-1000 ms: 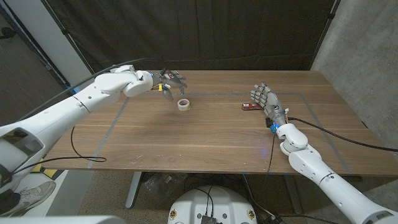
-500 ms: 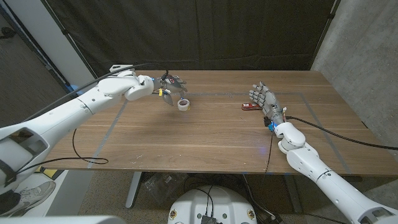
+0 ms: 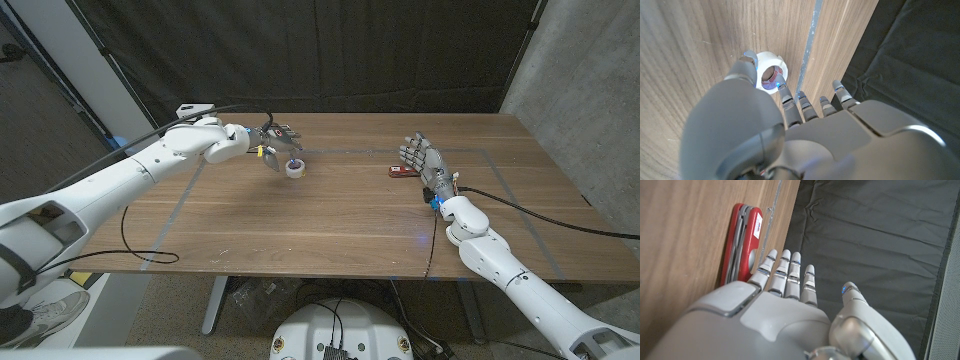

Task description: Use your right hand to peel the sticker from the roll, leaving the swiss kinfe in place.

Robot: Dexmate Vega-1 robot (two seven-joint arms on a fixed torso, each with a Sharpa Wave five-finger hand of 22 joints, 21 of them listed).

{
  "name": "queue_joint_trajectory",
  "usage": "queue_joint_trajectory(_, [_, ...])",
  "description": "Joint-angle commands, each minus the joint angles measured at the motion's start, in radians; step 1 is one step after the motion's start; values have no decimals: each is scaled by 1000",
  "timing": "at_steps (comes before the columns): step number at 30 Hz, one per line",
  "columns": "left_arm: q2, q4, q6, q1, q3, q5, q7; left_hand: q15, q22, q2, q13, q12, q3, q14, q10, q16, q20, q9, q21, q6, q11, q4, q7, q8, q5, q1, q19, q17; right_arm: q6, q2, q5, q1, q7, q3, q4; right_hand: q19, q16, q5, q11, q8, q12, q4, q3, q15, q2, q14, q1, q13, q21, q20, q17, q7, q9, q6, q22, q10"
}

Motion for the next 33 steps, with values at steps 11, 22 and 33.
queue_joint_trajectory(11, [-4,36,19,-5,52,72,117,-41,2,-6,1,14,-23,22,25,10,-8,1,-5,52,-12,-2,6,23,3,19,10,0,-14,3,6,12,-5,-1,14,-2,-2,-1,0,-5,-4,7,-5,-1,-12,7,-20,6,3,-1,7,-3,2,11,4,9])
queue_joint_trajectory(22, [-16,85,20,-17,66,50,106,-46,2,0,2,15,-34,30,34,13,-13,1,-6,87,-14,6,24,39,1,15,19,5,-28,13,13,22,-12,-3,19,-3,2,-7,1,-4,-3,31,-18,1,-9,11,-54,7,3,-10,11,-1,3,21,6,16])
queue_joint_trajectory(33, [-18,138,21,-17,88,75,271,-74,2,16,2,36,-46,93,109,30,-30,-3,-3,192,-37,7,47,82,-7,34,56,7,-17,24,13,30,-16,-3,29,1,4,-8,7,-4,-3,58,-43,4,-23,14,-98,8,5,-10,14,4,5,29,8,22])
